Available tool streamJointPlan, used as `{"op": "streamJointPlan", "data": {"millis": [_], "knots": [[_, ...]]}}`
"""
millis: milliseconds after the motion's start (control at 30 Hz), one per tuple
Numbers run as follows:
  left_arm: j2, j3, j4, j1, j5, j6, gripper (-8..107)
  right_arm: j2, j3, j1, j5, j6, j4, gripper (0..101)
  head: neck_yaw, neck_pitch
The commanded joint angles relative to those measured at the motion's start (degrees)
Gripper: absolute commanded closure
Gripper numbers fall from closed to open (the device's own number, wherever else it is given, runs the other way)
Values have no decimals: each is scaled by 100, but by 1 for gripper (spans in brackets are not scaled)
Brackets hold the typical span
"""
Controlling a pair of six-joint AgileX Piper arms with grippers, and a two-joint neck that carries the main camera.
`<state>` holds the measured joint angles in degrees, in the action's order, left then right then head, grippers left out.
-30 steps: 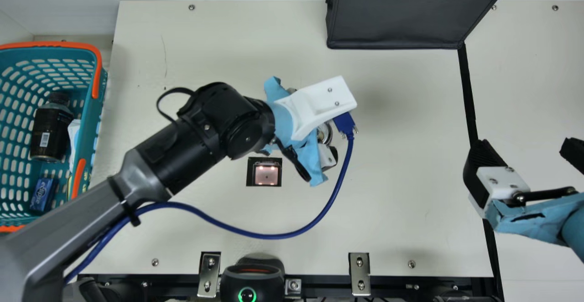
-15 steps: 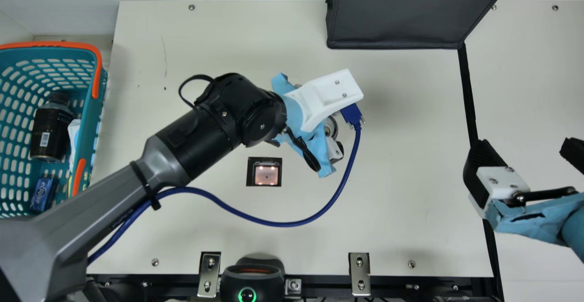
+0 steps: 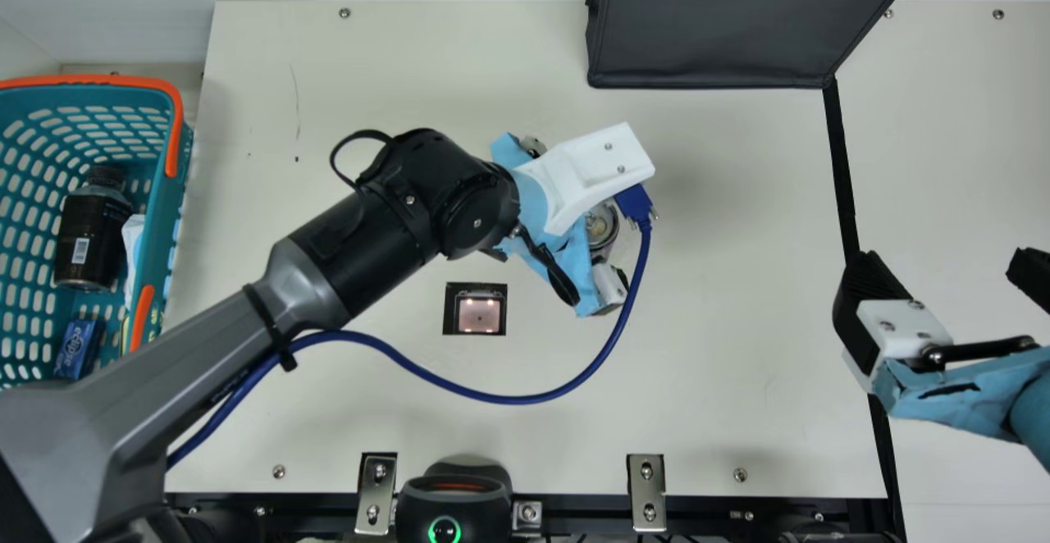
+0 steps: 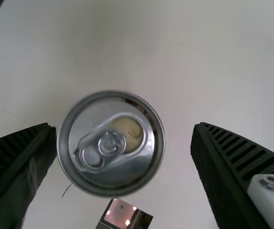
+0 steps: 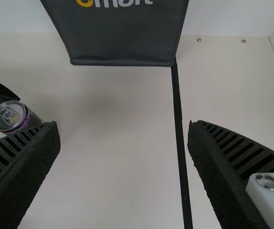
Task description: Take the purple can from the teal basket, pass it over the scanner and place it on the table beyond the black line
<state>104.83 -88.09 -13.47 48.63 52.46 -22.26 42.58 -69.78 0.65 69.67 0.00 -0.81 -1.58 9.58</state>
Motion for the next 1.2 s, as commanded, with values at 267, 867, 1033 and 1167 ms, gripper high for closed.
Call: {"op": "streamJointPlan", "data": {"millis": [267,867,1033,1167], "knots": [[-411,630,144,-93,100,-326,9,0,0,0,0,0,0,6,0,-166],[-2673,2608,288,-966,59,41,9,0,0,0,0,0,0,6,0,-166],[-3615,3014,309,-1431,124,404,9,0,0,0,0,0,0,6,0,-166],[-4335,3182,360,-1896,252,685,9,0,0,0,-6,0,0,6,0,-166]]}}
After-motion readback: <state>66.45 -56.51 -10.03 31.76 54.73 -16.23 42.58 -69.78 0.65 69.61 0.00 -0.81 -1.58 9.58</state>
